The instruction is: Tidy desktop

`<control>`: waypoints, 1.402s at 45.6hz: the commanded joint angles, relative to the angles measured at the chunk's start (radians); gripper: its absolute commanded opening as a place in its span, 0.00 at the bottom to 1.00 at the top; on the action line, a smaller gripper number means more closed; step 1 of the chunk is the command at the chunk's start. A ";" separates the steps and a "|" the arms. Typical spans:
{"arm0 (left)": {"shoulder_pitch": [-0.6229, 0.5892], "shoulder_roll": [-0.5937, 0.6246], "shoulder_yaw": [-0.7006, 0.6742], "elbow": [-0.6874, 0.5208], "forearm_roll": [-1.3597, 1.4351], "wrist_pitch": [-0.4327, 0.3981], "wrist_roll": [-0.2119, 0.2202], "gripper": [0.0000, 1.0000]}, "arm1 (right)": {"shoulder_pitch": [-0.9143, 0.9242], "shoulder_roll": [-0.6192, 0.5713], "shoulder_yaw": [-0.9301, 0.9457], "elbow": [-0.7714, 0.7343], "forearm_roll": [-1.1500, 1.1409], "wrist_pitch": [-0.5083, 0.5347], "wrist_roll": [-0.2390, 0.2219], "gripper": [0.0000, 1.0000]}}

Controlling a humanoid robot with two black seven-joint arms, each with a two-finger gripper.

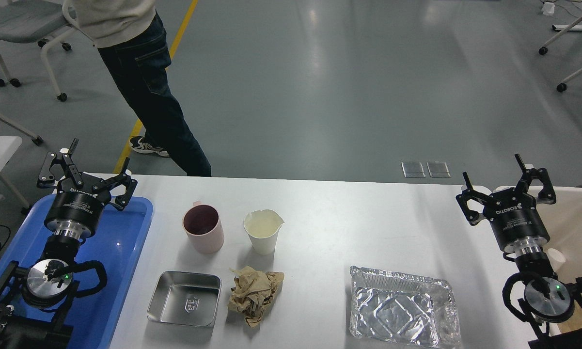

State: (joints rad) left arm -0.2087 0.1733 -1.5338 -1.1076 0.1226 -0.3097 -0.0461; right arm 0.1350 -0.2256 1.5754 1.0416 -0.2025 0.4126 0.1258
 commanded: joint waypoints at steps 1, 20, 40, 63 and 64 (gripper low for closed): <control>-0.001 -0.003 0.009 0.000 -0.017 0.014 0.002 0.96 | 0.000 -0.001 0.000 0.000 0.000 0.000 0.000 1.00; -0.005 -0.002 0.014 -0.001 -0.017 0.044 0.006 0.96 | 0.000 0.003 0.000 0.000 -0.002 0.009 0.002 1.00; 0.046 0.040 0.009 -0.064 0.064 0.057 -0.009 0.96 | -0.003 0.000 0.002 0.000 -0.002 0.008 0.002 1.00; 0.089 0.179 0.049 -0.153 0.269 0.258 0.012 0.96 | -0.006 0.008 0.000 -0.002 -0.002 0.009 0.002 1.00; 0.092 0.190 0.061 -0.162 0.272 0.261 0.012 0.96 | -0.006 0.008 0.000 -0.002 -0.002 0.009 0.002 1.00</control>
State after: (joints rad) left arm -0.1384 0.3310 -1.5071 -1.2170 0.3843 -0.0549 -0.0303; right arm 0.1275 -0.2190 1.5762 1.0400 -0.2040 0.4218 0.1274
